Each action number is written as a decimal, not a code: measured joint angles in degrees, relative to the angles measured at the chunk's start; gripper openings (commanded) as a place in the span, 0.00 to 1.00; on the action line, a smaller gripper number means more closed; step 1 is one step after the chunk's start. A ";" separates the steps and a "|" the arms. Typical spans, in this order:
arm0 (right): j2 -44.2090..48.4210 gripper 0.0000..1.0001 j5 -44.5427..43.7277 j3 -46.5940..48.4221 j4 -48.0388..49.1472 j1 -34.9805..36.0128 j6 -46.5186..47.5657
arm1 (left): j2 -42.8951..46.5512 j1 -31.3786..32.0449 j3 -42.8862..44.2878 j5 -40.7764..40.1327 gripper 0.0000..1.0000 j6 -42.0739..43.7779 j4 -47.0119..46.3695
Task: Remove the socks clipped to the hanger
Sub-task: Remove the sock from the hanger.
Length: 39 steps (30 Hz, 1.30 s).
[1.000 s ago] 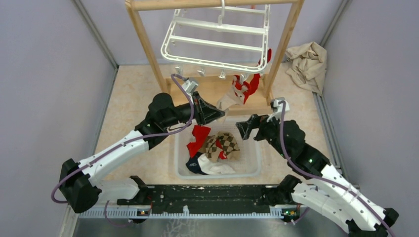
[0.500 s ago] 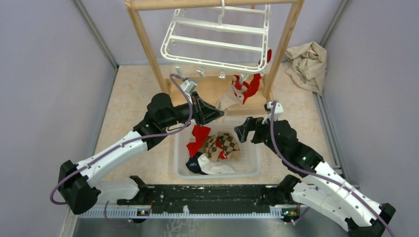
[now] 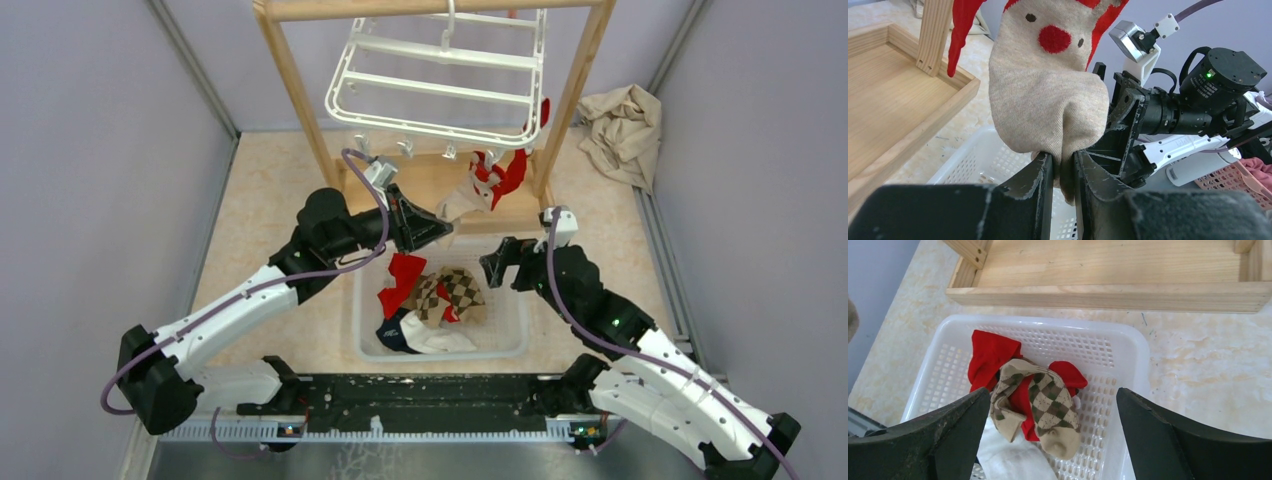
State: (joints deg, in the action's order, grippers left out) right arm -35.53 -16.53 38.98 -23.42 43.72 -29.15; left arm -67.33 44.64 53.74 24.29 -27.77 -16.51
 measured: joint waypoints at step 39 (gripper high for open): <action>-8.41 0.79 -6.32 16.26 27.78 -0.02 21.90 | -3.67 -1.68 7.45 1.38 0.26 -2.69 3.69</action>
State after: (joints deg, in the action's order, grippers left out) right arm -43.94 -22.85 55.24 4.36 43.70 -7.25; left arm -71.00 42.96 61.19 25.67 -30.46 -12.82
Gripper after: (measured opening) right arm 0.816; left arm 0.260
